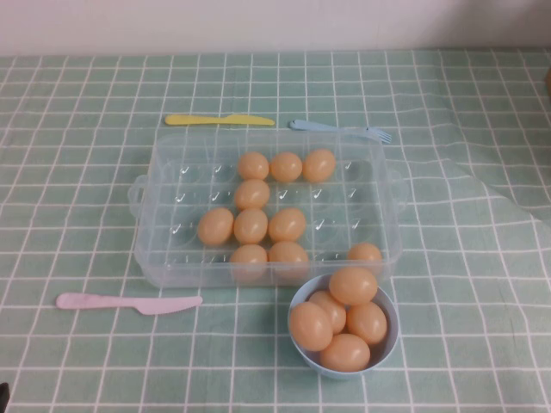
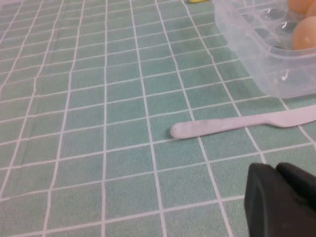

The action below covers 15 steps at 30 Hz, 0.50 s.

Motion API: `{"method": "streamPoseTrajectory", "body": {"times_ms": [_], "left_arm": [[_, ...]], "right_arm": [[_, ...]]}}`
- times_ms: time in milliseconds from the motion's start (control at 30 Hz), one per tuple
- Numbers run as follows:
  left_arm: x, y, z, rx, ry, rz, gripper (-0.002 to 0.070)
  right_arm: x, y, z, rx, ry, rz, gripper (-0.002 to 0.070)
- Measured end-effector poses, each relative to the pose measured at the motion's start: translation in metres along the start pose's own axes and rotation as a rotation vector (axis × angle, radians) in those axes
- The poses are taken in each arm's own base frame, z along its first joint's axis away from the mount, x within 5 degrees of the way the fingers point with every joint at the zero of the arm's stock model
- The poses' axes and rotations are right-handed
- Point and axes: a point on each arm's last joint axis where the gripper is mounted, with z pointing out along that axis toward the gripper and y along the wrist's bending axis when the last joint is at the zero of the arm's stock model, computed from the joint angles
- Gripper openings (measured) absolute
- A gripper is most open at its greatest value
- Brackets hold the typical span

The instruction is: Take an egg out of the egg box

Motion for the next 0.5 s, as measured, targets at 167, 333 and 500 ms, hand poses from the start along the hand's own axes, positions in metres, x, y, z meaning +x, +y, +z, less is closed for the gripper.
{"method": "streamPoseTrajectory", "body": {"times_ms": [167,333,500], "left_arm": [[0.0,0.0,0.0,0.0,0.0,0.0,-0.0003],[0.0,0.0,0.0,0.0,0.0,0.0,-0.0003],[0.0,0.0,0.0,0.0,0.0,0.0,-0.0003]], "right_arm": [[-0.0001,0.0,0.0,0.0,-0.002,0.0,-0.0017],[-0.0004,0.0,0.0,0.0,-0.004,0.0,-0.0017],[-0.0006,0.0,0.0,0.0,-0.007,0.002,-0.0017]]}}
